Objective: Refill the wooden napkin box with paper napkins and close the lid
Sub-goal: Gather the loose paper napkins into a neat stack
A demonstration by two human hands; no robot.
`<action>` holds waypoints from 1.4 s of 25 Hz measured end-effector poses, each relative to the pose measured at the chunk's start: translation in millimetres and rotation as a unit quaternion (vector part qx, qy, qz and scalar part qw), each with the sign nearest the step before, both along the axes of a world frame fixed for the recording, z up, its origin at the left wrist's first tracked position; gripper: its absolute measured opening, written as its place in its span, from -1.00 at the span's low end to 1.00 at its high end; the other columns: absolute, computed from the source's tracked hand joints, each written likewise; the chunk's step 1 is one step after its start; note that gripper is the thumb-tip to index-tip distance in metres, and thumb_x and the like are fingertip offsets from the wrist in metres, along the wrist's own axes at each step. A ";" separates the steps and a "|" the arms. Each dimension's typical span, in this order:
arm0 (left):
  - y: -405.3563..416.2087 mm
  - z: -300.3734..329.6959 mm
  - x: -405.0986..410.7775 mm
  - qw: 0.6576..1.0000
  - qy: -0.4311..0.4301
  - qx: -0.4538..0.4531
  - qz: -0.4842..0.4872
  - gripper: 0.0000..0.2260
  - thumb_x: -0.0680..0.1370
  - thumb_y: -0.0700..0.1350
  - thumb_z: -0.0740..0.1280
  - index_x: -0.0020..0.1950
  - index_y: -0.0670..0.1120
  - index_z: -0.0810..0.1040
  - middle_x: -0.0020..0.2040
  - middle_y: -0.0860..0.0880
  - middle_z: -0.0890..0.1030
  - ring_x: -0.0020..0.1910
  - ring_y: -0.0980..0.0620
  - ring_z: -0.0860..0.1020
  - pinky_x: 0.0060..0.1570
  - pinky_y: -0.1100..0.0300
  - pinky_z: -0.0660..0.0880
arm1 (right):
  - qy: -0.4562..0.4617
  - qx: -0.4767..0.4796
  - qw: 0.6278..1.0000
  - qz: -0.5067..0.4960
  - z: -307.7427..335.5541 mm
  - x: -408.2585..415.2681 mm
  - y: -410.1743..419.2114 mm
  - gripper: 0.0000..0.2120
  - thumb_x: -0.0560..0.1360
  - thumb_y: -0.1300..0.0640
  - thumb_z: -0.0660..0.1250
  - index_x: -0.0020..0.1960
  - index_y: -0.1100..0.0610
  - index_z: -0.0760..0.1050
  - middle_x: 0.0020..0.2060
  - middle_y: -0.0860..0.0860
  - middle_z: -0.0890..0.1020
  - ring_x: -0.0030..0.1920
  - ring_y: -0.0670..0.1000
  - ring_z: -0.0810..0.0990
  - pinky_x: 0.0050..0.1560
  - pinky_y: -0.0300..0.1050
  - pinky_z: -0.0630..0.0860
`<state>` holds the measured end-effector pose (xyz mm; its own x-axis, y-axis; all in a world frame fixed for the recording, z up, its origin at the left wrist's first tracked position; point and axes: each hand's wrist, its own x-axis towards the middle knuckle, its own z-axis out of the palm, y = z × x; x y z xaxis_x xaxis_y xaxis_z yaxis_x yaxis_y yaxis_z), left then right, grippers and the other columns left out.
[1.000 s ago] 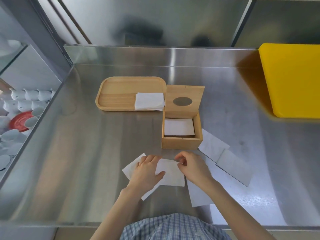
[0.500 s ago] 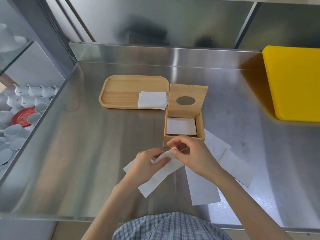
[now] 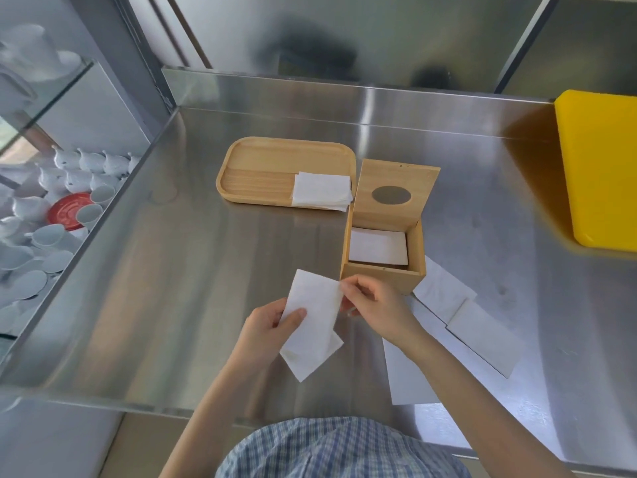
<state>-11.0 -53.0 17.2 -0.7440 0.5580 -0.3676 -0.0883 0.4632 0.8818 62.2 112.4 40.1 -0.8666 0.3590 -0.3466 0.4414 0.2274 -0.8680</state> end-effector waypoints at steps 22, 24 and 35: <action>-45.3 -13.1 0.8 0.976 -0.042 -0.026 0.211 -0.87 0.57 -0.21 0.21 -0.15 -0.20 0.46 -0.23 -0.11 0.45 -0.27 -0.02 0.39 -0.31 0.20 0.26 | -0.101 0.238 0.962 0.089 -42.9 -13.5 -54.8 -0.65 0.55 0.15 0.24 0.31 0.16 0.32 0.20 0.09 0.53 0.15 0.07 0.55 0.04 -0.17 0.49; -43.8 -12.7 1.4 0.975 -0.068 -0.013 0.213 -0.85 0.58 -0.19 0.19 -0.15 -0.17 0.47 -0.20 -0.10 0.48 -0.21 -0.03 0.42 -0.24 0.16 0.30 | -0.096 0.195 0.974 0.068 -29.9 -12.7 -44.9 -0.72 0.54 0.18 0.21 0.24 0.22 0.39 0.15 0.13 0.54 0.10 0.11 0.54 -0.11 -0.19 0.38; 1.0 1.5 20.1 0.923 -0.294 0.172 0.178 -0.77 0.61 -0.17 0.11 0.07 -0.12 0.56 -0.12 -0.05 0.68 -0.22 0.07 0.65 -0.37 0.22 0.61 | 0.021 -0.245 0.968 -0.055 41.3 20.1 -15.1 -0.87 0.49 0.15 0.32 0.00 -0.05 0.54 -0.04 -0.08 0.65 0.05 0.00 0.61 0.15 -0.05 0.51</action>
